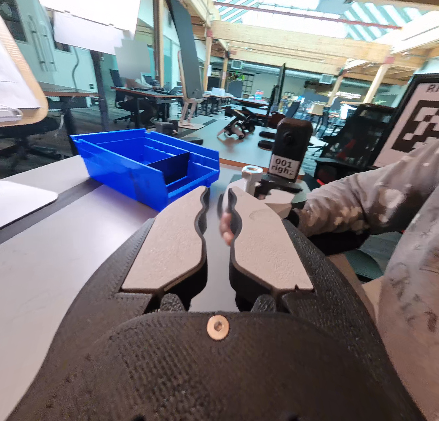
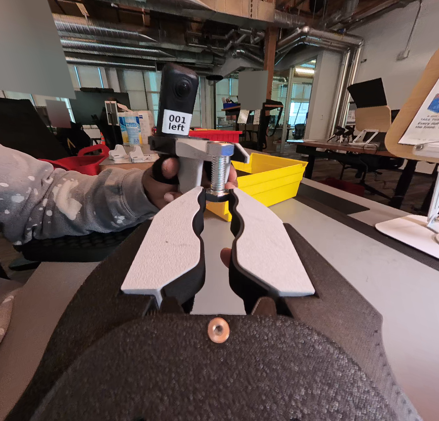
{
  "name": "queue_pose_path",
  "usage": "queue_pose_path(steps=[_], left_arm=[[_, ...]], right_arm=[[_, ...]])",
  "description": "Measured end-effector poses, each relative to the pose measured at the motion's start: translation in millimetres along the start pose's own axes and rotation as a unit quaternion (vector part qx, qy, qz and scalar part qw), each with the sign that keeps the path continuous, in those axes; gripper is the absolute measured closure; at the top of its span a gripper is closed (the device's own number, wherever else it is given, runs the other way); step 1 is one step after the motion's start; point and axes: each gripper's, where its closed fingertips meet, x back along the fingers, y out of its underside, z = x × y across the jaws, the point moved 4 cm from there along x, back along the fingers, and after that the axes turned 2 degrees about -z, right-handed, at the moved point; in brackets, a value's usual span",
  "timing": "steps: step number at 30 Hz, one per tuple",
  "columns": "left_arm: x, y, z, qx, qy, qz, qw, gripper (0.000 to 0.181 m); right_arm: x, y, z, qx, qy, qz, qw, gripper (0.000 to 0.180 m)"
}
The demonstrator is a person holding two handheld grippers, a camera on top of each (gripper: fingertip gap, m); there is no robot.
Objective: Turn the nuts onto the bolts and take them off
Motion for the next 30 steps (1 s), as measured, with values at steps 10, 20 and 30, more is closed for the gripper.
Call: queue_pose_path(steps=[10, 20, 30], left_arm=[[-5.3, -2.5, 16.5, 0.003, 0.045, 0.004, 0.999, 0.155], [-0.1, -6.0, 16.0, 0.015, 0.053, 0.015, 0.998, 0.154], [4.8, 1.1, -3.4, 0.038, 0.01, -0.002, 0.999, 0.167]], right_arm=[[-2.7, 2.5, -1.8, 0.005, 0.004, -0.013, 1.0, 0.161], [-2.3, 2.1, -0.8, 0.009, 0.007, -0.012, 1.0, 0.161], [-0.2, -3.5, -1.2, 0.011, 0.006, 0.003, 1.0, 0.161]])
